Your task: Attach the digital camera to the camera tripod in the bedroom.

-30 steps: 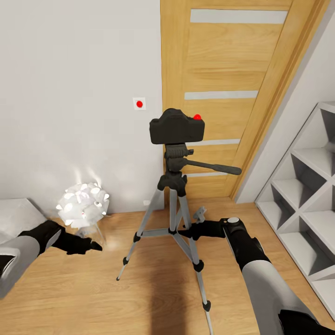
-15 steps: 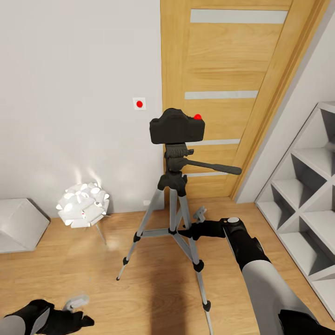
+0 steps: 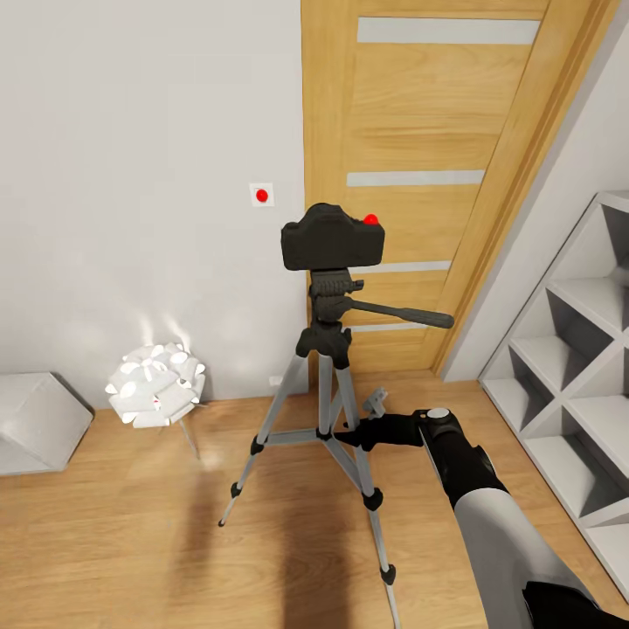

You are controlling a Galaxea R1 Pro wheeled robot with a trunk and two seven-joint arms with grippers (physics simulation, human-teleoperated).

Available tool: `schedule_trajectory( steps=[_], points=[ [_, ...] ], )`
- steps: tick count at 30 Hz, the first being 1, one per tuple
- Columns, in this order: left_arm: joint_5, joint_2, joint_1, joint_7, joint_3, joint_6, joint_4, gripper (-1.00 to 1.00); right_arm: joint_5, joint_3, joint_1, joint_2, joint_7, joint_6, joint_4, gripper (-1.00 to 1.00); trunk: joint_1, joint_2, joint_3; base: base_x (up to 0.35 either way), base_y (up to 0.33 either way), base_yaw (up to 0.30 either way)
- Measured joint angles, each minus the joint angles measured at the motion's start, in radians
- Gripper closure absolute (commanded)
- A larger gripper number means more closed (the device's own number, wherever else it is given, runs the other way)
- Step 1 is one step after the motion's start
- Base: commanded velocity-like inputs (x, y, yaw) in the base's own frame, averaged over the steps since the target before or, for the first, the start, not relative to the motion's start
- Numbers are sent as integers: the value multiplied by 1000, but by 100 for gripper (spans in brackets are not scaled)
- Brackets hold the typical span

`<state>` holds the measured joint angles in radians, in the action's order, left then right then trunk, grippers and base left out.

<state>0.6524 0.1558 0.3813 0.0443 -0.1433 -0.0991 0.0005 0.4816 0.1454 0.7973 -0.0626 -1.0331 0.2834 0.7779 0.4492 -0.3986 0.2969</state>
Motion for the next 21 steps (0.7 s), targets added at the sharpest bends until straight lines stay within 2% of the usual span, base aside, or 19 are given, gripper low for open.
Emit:
schedule_trajectory(
  steps=[4, 6, 13, 18, 21],
  points=[
    [5, -55, -56, 27, 0, -22, 0, -100, -1, 0, 0, 0, 0, 0, 0, 100, 0, 0, 0, 0, 0, 0],
    [6, -73, -78, 32, 0, -26, 0, -100, -2, 0, 0, 0, 1, 1, 0, 100, 0, 0, 0, 0, 0, 0],
    [9, -87, -124, 37, 0, -14, 0, -100, -9, 0, 0, 0, 8, 3, 1, 100, 0, 0, 0, 0, 0, 0],
    [12, -88, -134, 37, 0, 52, -1, -100, -16, -1, 0, -1, 14, 5, 1, 100, 0, 0, 0, 0, 0, 0],
    [16, -86, -136, 37, 0, 66, 0, -100, -18, -1, 0, -1, 15, 6, 1, 100, 0, 0, 0, 0, 0, 0]
  ],
)
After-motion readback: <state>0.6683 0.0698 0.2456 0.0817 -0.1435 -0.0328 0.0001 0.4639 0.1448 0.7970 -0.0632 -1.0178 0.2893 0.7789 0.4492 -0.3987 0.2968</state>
